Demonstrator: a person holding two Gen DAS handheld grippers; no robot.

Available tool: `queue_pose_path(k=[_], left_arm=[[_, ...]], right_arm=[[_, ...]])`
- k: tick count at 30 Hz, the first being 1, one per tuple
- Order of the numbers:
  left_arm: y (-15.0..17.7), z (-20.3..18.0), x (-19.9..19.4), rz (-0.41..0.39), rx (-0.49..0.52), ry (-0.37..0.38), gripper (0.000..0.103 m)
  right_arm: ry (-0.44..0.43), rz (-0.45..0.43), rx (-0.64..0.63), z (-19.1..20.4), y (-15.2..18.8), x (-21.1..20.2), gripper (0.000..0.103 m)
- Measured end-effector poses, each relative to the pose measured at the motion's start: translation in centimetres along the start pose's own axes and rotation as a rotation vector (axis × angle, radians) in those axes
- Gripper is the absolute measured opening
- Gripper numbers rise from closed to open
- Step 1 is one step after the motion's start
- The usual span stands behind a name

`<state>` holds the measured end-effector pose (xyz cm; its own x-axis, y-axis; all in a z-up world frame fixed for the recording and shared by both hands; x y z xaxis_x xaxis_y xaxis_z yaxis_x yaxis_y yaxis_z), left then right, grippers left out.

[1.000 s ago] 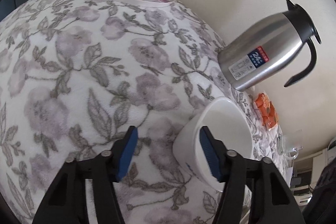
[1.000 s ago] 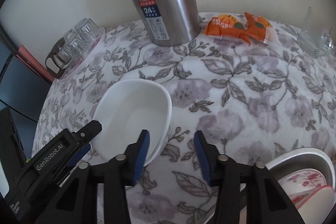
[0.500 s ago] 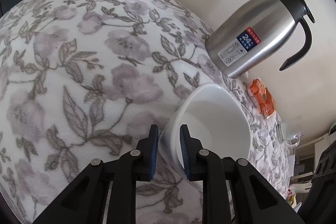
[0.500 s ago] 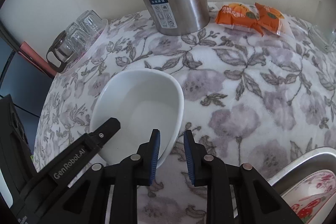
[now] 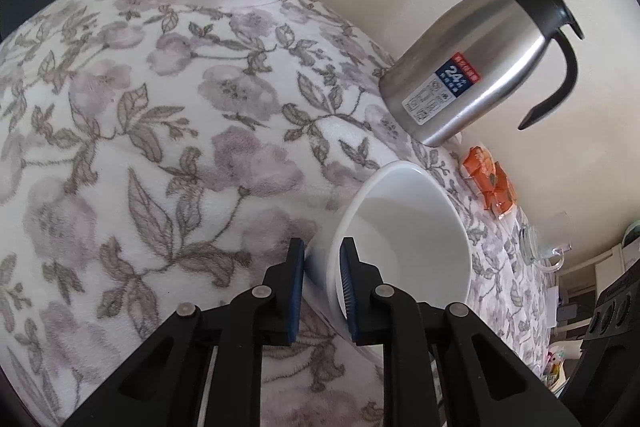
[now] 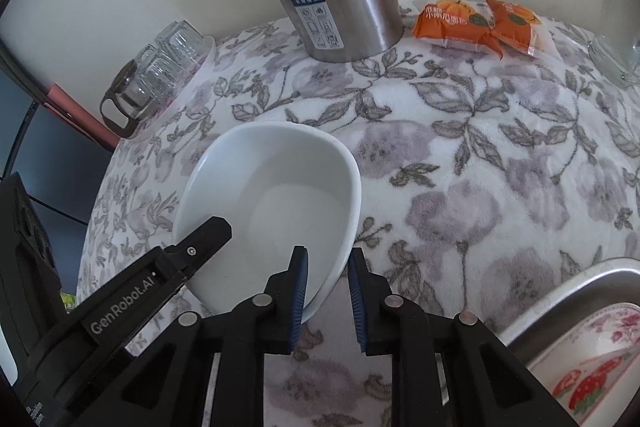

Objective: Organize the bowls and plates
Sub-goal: 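Lift the white square bowl with both tools and carry it over the steel tray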

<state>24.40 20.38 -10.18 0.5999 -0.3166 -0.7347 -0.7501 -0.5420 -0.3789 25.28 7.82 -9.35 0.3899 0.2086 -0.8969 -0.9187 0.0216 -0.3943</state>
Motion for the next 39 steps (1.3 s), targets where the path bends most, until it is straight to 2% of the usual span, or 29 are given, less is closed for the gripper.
queue_pose_path(k=[12,20,25,28,33,39], left_arm=[[0.9,-4.5,-4.3,-0.040,0.088,0.038,0.017],[3.1,-7.4,-7.8,-0.079,0.170,0.013,0.017],[3.9,-8.7,-9.2,-0.092,0.183,0.050,0.017],[4.6,-9.7,-10.1,-0.099,0.201,0.070,0.017],[5.9,-11.6,-11.4,-0.126,0.260,0.063,0.017],[7.5,-13.1,-11.7,-0.109,0.300,0.079,0.017]], right_arm=[[-0.005,-0.116,0.013,-1.5,0.3,-6.9,0.022],[-0.004,-0.175,0.016,-2.5,1.4,-11.1,0.022],[-0.030,-0.212,0.033,-3.7,2.4,-13.6,0.022],[-0.033,-0.232,0.043,-4.4,2.9,-14.8,0.022],[-0.055,-0.254,0.088,-5.9,4.0,-16.3,0.022],[-0.068,-0.272,0.137,-7.8,5.2,-17.4,0.022]])
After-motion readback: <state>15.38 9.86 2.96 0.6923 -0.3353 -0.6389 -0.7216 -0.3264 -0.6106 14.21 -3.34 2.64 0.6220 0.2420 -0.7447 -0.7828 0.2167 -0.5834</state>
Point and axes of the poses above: each gripper's, at about its wrist camera, not at the fingertips, and x roughly the way its jaws point, z to its left, y to its underside, the point moved 6 cm from there along x, roughly the way its jaws point, and after that the axes turned 9 degrees about y, right-handed, at the moved point
